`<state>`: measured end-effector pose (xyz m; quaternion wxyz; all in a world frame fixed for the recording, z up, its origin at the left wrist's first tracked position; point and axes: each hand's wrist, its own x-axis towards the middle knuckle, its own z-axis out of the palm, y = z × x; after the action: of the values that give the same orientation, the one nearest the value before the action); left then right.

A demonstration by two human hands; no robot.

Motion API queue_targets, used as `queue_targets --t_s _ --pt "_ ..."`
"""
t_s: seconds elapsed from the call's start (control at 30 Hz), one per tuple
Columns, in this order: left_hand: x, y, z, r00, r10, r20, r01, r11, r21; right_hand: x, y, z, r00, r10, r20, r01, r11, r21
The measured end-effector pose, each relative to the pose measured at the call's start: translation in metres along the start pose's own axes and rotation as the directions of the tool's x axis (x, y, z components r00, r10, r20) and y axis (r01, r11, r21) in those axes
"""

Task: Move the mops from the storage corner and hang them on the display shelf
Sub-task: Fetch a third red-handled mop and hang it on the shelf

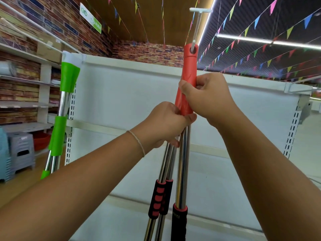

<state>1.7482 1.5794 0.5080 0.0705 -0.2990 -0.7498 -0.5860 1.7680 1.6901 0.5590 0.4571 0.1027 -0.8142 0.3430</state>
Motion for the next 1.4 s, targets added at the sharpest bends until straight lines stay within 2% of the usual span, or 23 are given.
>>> queue_targets --t_s 0.1,0.27,0.5,0.63,0.8,1.07,1.2,1.4 --pt "0.012 -0.008 0.005 1.000 0.006 0.008 -0.006 1.000 -0.001 0.003 0.012 0.004 0.999 0.036 0.011 -0.036 0.999 0.000" --pt "0.034 -0.023 0.009 0.999 -0.005 0.047 0.004 1.000 0.014 0.012 0.026 0.017 0.997 0.072 -0.015 -0.073 0.991 -0.115" --pt "0.065 -0.046 0.011 0.999 0.028 0.018 -0.031 0.987 0.156 0.030 0.042 0.036 0.992 0.127 -0.019 -0.128 0.966 -0.225" --pt "0.073 -0.054 0.013 0.994 0.111 -0.007 -0.103 0.943 0.317 0.037 0.051 0.037 0.986 0.166 0.003 -0.162 0.966 -0.202" --pt "0.079 -0.054 0.010 0.988 0.155 -0.003 -0.139 0.891 0.431 0.041 0.054 0.040 0.981 0.194 0.013 -0.188 0.966 -0.176" --pt "0.090 -0.050 0.009 0.997 0.078 0.029 -0.082 0.875 0.478 0.046 0.060 0.046 0.978 0.206 -0.014 -0.205 0.960 -0.188" --pt "0.093 -0.049 0.009 0.998 0.051 0.028 -0.058 0.893 0.447 0.050 0.060 0.048 0.969 0.246 -0.015 -0.244 0.949 -0.198" --pt "0.075 -0.060 0.015 0.987 0.155 -0.039 -0.113 0.852 0.512 0.047 0.056 0.044 0.960 0.281 0.017 -0.274 0.947 -0.169"
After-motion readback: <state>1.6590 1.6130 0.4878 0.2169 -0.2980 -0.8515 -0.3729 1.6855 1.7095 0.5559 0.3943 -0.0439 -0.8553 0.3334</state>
